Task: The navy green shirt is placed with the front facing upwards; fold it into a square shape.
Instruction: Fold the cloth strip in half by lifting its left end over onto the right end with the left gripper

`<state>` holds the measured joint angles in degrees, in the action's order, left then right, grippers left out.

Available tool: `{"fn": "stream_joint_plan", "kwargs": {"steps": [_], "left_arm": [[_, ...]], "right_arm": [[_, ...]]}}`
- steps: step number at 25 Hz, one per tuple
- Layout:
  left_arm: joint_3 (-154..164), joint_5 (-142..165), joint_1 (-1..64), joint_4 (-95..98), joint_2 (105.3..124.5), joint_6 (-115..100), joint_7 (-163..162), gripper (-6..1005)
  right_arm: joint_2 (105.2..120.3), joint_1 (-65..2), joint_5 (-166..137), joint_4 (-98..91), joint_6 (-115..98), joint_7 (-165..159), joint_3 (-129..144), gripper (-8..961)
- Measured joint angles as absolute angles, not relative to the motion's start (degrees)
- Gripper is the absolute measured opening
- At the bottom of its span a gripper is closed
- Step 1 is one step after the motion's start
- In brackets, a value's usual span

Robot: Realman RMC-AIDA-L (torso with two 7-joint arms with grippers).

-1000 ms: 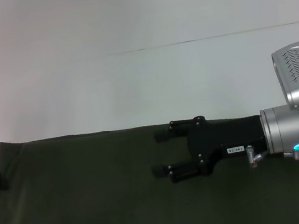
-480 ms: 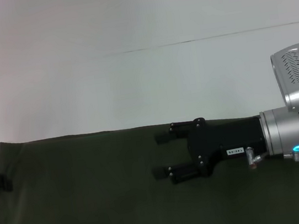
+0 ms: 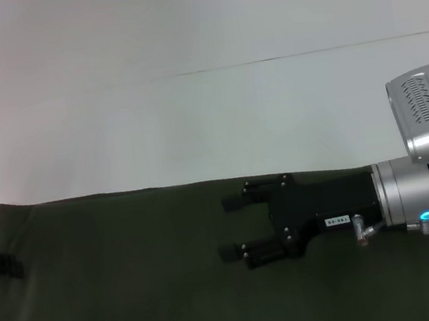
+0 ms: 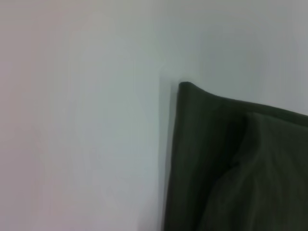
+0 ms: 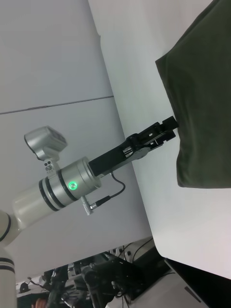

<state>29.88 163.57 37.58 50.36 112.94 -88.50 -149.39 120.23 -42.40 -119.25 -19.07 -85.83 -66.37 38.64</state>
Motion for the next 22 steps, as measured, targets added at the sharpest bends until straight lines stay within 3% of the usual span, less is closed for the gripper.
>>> {"fn": "stream_joint_plan", "kwargs": {"steps": [22], "left_arm": [[31.6,163.6,37.3,50.3,113.37,-87.3,-148.3,893]], "right_arm": [[120.32,-42.3,-119.4,-18.5,-85.8,-66.5,38.8,864]]}}
